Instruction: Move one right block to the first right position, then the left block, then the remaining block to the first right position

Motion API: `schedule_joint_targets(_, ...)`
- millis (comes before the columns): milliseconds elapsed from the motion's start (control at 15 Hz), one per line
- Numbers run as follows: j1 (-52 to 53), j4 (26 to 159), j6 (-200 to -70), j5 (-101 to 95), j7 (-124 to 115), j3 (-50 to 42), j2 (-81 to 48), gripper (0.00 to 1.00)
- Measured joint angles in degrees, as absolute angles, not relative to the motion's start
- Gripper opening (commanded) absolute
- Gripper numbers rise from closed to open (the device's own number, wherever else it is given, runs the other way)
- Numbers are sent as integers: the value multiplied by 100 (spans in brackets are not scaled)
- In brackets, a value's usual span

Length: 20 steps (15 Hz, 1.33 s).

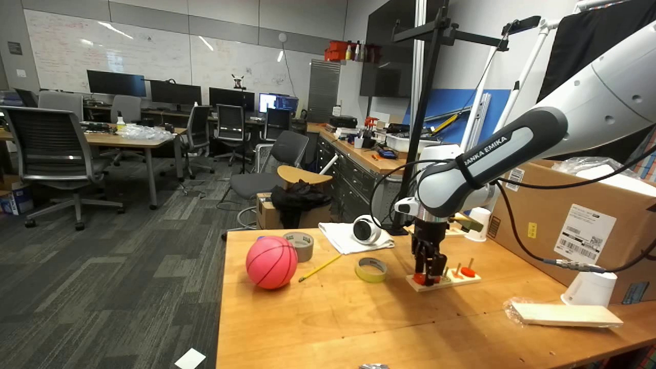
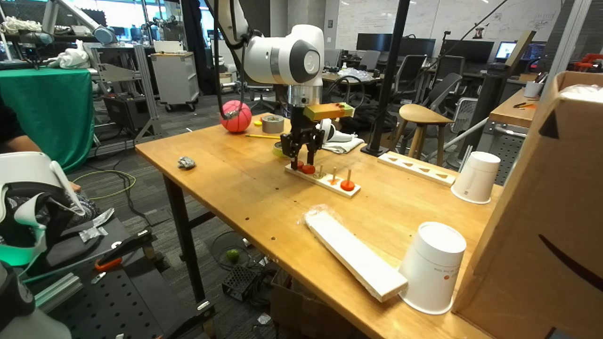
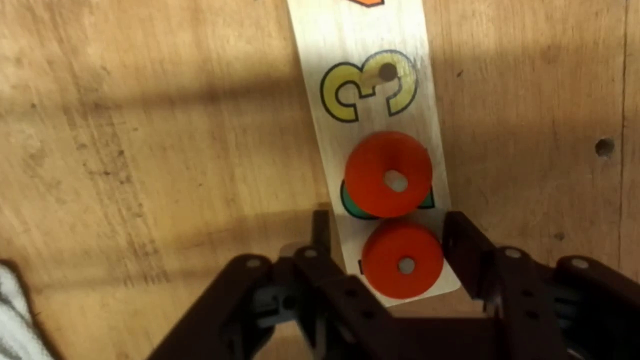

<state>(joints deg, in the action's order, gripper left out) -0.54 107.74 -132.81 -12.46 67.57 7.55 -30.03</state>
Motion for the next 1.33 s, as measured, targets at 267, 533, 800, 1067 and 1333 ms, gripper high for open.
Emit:
schedule_joint_targets(267, -54, 10770, -13290, -1242, 6755, 758, -2959, 24)
schedule_joint_targets(533, -53, 10772, -13290, -1242, 6755, 760, -2958, 24)
schedule_joint_targets(800, -53, 10772, -13291, -1242, 6755, 760, -2958, 23)
schedule_joint_targets(1067, -51, 10773, -13299, -1242, 6756, 760, -2959, 23)
schedule_joint_targets(1333, -51, 10772, -13299, -1242, 6757, 760, -2959, 23)
